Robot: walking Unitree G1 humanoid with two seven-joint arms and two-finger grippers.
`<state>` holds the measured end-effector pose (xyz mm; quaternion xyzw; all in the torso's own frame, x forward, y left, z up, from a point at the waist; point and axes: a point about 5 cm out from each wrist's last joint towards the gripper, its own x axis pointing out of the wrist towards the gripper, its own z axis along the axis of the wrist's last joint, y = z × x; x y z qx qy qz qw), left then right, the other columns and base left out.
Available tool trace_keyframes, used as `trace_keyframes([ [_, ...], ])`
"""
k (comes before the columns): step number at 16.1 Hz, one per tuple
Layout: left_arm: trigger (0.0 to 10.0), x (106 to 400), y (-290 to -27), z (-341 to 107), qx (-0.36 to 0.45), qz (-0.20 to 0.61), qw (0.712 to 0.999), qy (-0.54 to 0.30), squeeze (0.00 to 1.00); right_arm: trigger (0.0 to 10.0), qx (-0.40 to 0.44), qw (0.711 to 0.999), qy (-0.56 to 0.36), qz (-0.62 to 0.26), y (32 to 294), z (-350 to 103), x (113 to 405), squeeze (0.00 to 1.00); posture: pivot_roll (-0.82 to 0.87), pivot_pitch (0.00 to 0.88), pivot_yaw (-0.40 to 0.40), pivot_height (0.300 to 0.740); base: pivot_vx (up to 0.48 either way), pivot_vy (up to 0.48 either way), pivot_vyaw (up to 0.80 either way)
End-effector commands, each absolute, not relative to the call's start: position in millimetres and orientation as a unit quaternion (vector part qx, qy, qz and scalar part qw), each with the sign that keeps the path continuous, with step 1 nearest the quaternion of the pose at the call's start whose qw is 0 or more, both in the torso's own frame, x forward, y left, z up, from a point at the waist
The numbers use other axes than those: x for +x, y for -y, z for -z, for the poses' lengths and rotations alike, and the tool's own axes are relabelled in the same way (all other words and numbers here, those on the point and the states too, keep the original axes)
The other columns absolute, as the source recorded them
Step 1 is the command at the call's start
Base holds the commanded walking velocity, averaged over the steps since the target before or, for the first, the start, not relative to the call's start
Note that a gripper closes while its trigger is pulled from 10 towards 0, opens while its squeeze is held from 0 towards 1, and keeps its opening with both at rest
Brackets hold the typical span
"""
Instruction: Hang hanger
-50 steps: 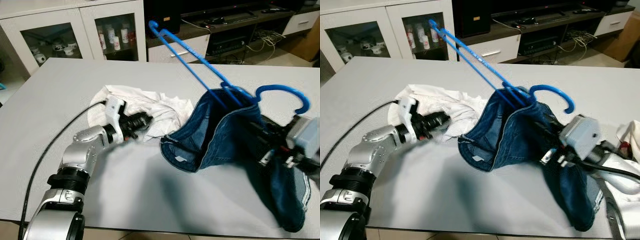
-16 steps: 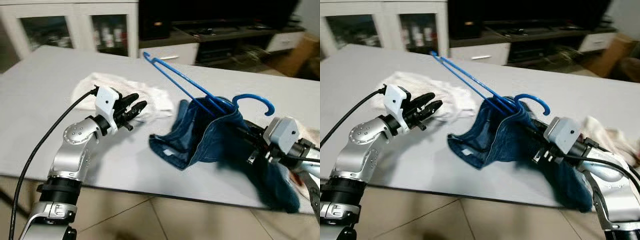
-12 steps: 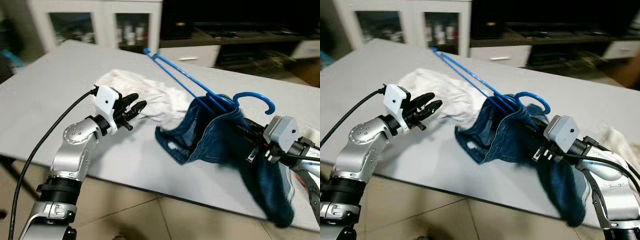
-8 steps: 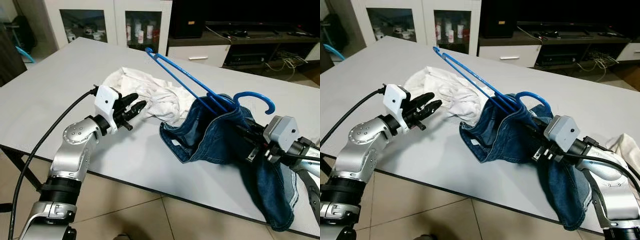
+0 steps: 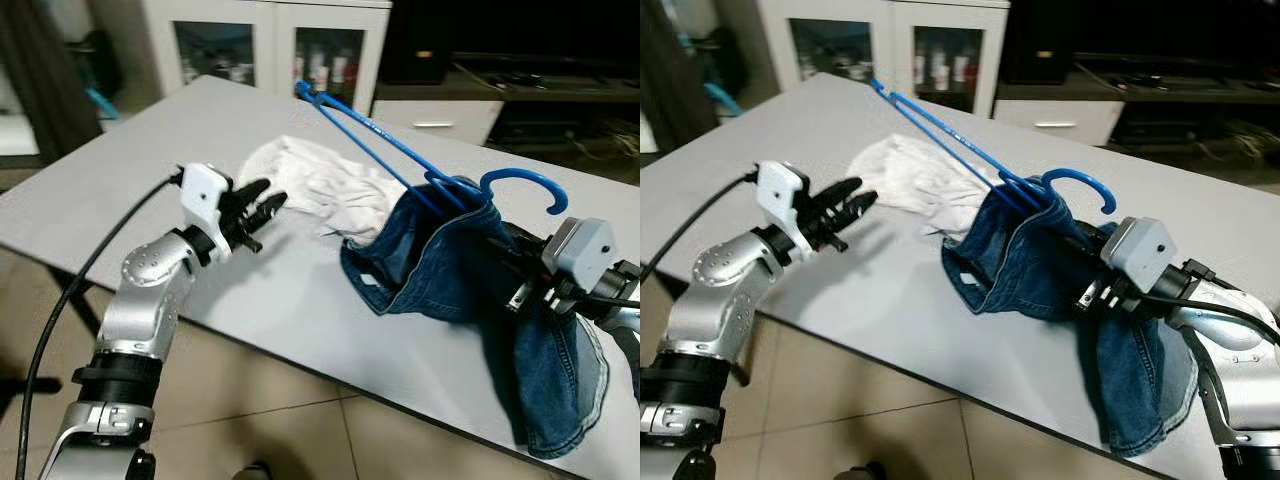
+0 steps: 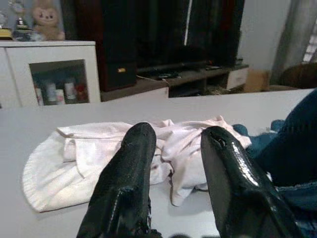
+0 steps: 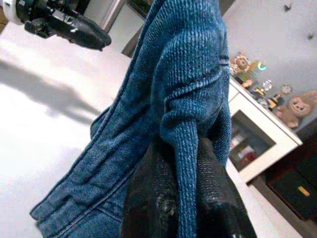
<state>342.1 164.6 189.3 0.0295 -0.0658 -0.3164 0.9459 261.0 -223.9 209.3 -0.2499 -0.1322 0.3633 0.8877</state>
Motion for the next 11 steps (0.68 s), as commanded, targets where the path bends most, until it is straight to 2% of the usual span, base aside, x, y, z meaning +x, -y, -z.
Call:
trace_keyframes([
  [1,10.0,342,-159,-196,0.023,0.328,0.941,0.076,0.00,0.0,-0.250,0.888,0.141,-0.360,226,-214,260,0.00,-0.03,0.046,-0.056,0.740,0.000,0.000,0.58],
  [2,10.0,342,-159,-196,0.022,0.329,0.941,0.076,0.04,0.0,-0.250,0.888,0.141,-0.361,225,-214,260,0.00,-0.03,0.046,-0.056,0.740,0.000,0.000,0.58],
  [3,10.0,341,-159,-195,0.018,0.331,0.940,0.076,1.00,0.0,-0.249,0.887,0.141,-0.361,225,-214,261,0.00,-0.02,0.046,-0.056,0.740,0.000,0.000,0.58],
  [10,10.0,339,-160,-209,-0.007,0.328,0.937,0.116,1.00,0.0,-0.252,0.887,0.144,-0.360,224,-215,262,0.00,-0.02,0.041,-0.053,0.740,0.000,0.000,0.58],
  [11,10.0,339,-160,-212,-0.010,0.327,0.936,0.126,0.10,0.0,-0.252,0.887,0.145,-0.358,225,-215,263,0.00,-0.02,0.041,-0.054,0.740,0.000,0.000,0.58],
])
